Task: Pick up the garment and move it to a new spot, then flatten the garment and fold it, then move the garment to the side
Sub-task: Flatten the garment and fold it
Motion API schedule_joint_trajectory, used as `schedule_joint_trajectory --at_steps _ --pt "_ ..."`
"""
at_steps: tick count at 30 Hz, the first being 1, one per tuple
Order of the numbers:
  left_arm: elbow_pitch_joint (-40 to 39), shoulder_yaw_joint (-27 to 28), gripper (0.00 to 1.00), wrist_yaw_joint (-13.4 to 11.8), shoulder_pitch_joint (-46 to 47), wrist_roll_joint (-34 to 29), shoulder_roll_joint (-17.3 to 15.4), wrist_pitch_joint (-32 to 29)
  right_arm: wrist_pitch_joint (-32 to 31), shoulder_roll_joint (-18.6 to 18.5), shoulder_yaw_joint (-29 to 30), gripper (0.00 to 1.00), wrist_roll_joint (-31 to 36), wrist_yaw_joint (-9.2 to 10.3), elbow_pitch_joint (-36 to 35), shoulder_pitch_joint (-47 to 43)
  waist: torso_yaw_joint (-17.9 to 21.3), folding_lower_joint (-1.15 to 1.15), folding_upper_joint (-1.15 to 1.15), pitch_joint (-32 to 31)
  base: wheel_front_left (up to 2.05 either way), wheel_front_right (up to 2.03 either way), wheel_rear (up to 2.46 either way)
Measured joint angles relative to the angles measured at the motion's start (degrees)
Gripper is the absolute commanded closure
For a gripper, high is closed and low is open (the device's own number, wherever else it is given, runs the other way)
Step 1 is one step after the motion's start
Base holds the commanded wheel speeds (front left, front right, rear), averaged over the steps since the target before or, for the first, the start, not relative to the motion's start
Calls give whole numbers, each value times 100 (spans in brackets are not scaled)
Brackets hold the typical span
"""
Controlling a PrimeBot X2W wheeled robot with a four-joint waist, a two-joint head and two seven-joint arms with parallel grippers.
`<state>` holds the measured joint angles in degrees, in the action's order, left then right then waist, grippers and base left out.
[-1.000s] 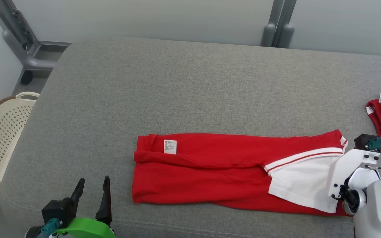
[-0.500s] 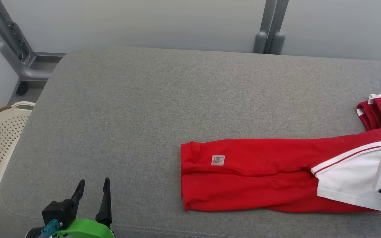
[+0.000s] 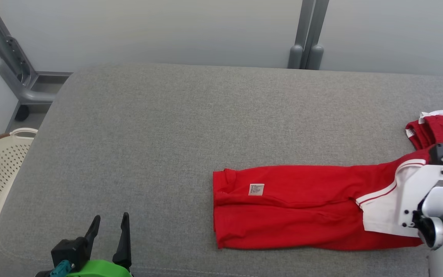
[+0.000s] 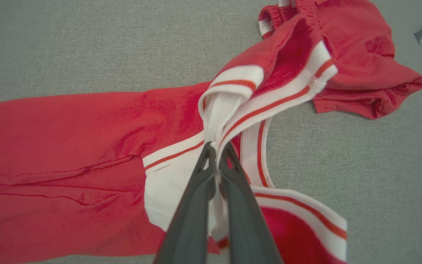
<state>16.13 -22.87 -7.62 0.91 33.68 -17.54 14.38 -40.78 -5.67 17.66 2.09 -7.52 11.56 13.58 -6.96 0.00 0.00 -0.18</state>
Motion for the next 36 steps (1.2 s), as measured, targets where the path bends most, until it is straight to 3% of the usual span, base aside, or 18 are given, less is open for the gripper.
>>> schedule_joint_trajectory --at_steps 9,16,25,36 --pt "58 -16 0 5 4 1 38 26 -207 113 -1561 100 -560 1 -48 141 -33 0 0 -44 0 0 0" --pt "122 -83 0 56 48 -5 57 31 -85 256 -2497 100 -884 0 643 622 -146 0 0 -21 0 0 0" --pt "155 -109 0 56 94 -21 54 32 288 279 -3521 100 -1742 2 1588 1079 -328 0 0 -18 0 0 0" --pt "274 -268 0 132 184 -47 145 32 667 279 -4262 100 -2531 2 2451 1701 -602 0 0 36 0 0 0"
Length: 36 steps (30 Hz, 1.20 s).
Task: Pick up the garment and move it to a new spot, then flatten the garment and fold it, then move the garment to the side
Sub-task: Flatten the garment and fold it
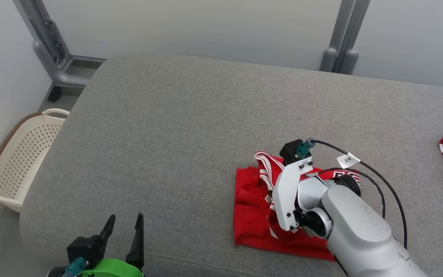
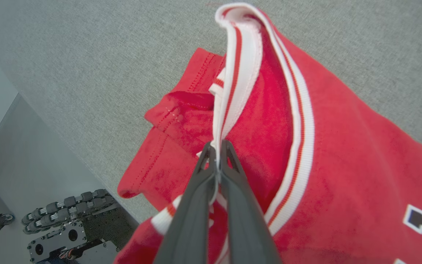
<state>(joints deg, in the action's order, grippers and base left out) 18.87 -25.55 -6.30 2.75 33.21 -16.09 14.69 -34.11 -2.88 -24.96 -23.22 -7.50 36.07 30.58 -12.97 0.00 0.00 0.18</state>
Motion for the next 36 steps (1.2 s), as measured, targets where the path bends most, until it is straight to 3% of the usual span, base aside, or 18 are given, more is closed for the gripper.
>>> schedule_joint_trajectory --at_steps 16,17,18,19,25,30,36 --pt "100 -40 0 24 20 0 22 2 505 2 -730 100 -797 1 765 308 -303 0 0 -2 0 0 0" --pt "101 -37 0 24 20 1 22 2 545 -1 -751 82 -805 1 799 328 -309 0 0 5 0 0 0" --pt "102 -35 0 23 21 1 21 2 610 -2 -776 13 -837 1 809 350 -311 0 0 13 0 0 0" --pt "102 -29 0 23 21 1 21 4 633 0 -800 0 -881 1 818 386 -310 0 0 21 0 0 0" --pt "103 27 0 1 22 3 11 8 1054 11 -921 0 -1168 1 755 611 -231 0 0 32 0 0 0" --pt "103 42 0 -2 22 3 5 9 1452 9 -694 0 -1332 1 809 866 -131 0 0 -9 0 0 0" --pt "-4 110 0 -86 -35 -91 -112 20 1661 -79 423 0 -425 1 1543 1073 113 0 0 -107 0 0 0"
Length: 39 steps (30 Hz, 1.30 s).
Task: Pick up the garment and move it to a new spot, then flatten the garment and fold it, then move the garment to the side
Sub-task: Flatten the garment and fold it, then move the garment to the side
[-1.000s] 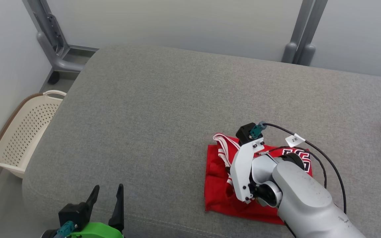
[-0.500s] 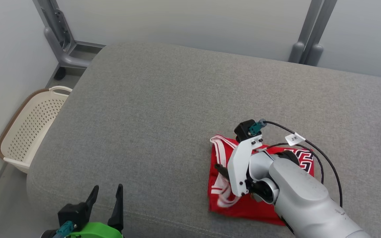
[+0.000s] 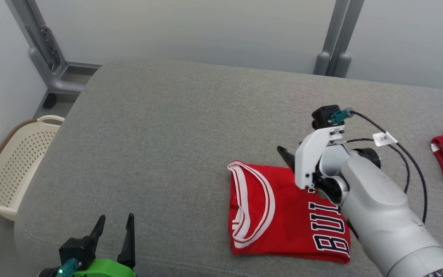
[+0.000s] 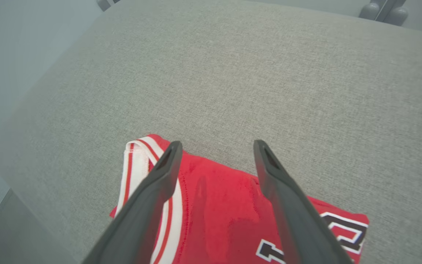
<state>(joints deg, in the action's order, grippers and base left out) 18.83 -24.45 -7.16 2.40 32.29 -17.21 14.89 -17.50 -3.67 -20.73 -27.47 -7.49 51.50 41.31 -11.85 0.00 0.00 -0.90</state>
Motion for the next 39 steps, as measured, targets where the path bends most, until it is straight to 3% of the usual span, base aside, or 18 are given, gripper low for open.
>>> schedule_joint_trajectory --at_steps 8,18,26,39 --pt "-105 56 0 -59 -77 0 -4 8 -167 -336 1176 0 773 0 -74 -539 294 0 0 -35 0 0 0" --pt "-159 51 0 -88 -116 1 37 8 -1183 -23 2291 0 1371 0 -1907 -1931 596 0 0 62 0 0 0" --pt "-98 8 0 -33 5 -8 57 8 -1931 71 2448 0 1290 0 -3194 -2670 608 0 0 254 0 0 0" --pt "-34 -41 0 56 238 -60 112 9 -2118 82 2487 0 1117 0 -3248 -2765 387 0 0 589 0 0 0"
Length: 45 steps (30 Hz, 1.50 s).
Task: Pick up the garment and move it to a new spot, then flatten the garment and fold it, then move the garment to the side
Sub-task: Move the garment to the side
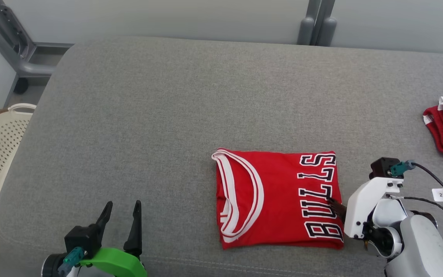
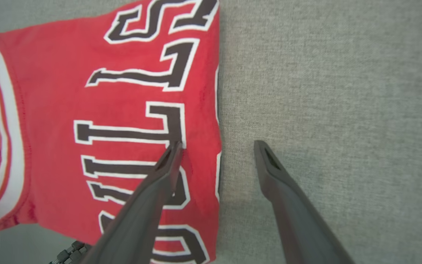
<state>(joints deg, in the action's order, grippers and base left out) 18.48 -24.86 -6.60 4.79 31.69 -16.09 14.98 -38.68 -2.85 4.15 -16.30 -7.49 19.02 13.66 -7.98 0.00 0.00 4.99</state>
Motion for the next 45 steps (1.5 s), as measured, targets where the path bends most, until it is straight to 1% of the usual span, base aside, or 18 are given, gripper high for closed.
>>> schedule_joint_trajectory --at_steps 4,5,6,7,8,9,14,20,25,29,32,35,38,41,44,45 --pt "22 -1 0 13 71 -9 22 4 64 1 11 0 0 0 185 126 -87 0 0 149 0 0 0" --pt "26 -2 0 21 81 -16 29 5 91 -1 21 14 -18 0 241 162 -107 0 0 184 0 0 0" --pt "33 -1 0 32 94 -16 36 4 96 -4 21 42 -26 0 296 208 -128 0 0 219 0 0 0" --pt "38 -2 0 37 109 -26 44 5 109 -9 23 60 -26 0 344 245 -148 0 0 250 0 0 0" --pt "40 2 0 48 123 -42 49 4 146 -12 32 83 -26 0 389 277 -168 0 0 278 0 0 0" --pt "43 4 0 51 137 -52 56 5 156 -13 33 100 -25 0 435 314 -190 0 0 300 0 0 0" --pt "82 27 0 79 147 -76 86 5 250 -16 -25 100 -20 -5 600 390 -253 0 0 332 0 0 0" --pt "88 102 0 79 139 -110 101 5 430 -4 -87 100 144 -4 702 474 -197 0 0 213 0 0 0" --pt "57 102 0 96 79 -179 141 5 492 12 -167 100 602 -4 744 727 -81 0 0 87 0 0 0" --pt "8 108 0 109 21 -226 148 5 444 -32 -197 100 961 -4 850 1189 149 0 0 -7 0 0 0" --pt "-43 114 0 114 12 -254 164 5 436 -203 -309 100 1102 -5 987 1580 329 0 0 -30 0 0 0" --pt "-113 120 0 153 23 -260 168 5 443 -543 -597 100 1339 -4 1157 2033 520 0 0 -11 0 0 0" --pt "-190 138 0 153 66 -308 159 5 474 -834 -837 100 1427 -5 1356 2465 708 0 0 60 0 0 0" --pt "-268 135 0 156 173 -356 130 5 549 -1056 -902 100 1452 -4 1541 2906 858 0 0 208 0 0 0" --pt "-322 143 0 159 265 -376 97 5 600 -1146 -894 100 1471 -4 1664 3167 948 0 0 336 0 0 0" --pt "-374 149 0 156 344 -419 54 5 645 -1198 -825 100 1501 -5 1785 3430 1042 0 0 466 0 0 0"
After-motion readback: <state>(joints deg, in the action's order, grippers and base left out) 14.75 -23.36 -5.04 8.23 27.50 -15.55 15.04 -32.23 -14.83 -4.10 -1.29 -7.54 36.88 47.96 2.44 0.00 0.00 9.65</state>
